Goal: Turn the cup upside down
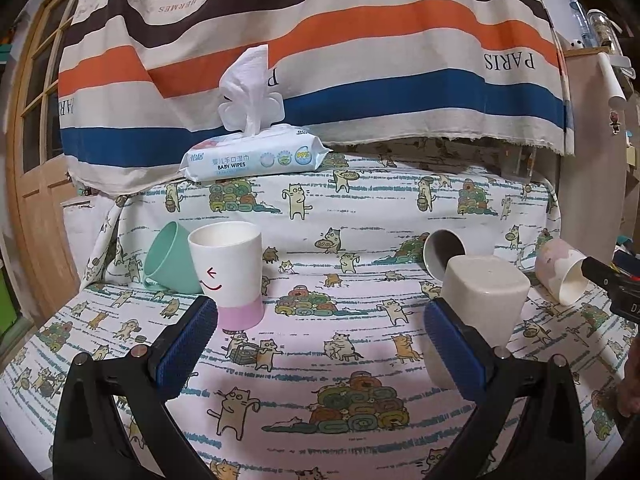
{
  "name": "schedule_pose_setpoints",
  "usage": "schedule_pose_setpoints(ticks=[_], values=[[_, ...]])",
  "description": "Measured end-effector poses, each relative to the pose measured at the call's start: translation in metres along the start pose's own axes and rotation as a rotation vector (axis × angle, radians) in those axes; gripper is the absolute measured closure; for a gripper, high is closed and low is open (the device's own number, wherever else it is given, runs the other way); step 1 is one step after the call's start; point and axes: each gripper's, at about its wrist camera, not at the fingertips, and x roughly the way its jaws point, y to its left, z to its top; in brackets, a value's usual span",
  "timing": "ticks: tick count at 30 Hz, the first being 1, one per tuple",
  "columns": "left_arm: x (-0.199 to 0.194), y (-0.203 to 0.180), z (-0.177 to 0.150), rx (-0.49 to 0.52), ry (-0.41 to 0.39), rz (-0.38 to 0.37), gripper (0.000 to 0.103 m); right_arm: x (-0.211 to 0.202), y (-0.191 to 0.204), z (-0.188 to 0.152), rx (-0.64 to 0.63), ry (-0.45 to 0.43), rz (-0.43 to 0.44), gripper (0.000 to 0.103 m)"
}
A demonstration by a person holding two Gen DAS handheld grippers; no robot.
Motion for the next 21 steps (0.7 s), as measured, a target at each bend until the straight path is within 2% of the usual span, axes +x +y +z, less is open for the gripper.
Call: schedule_pose_setpoints(ticks=[21], values=[[0.0057, 0.0027, -0.0002, -0.006, 0.023, 0.003, 0.0, -0.0004, 0.0014, -0.0001, -0.003, 0.0, 0.001, 0.001]])
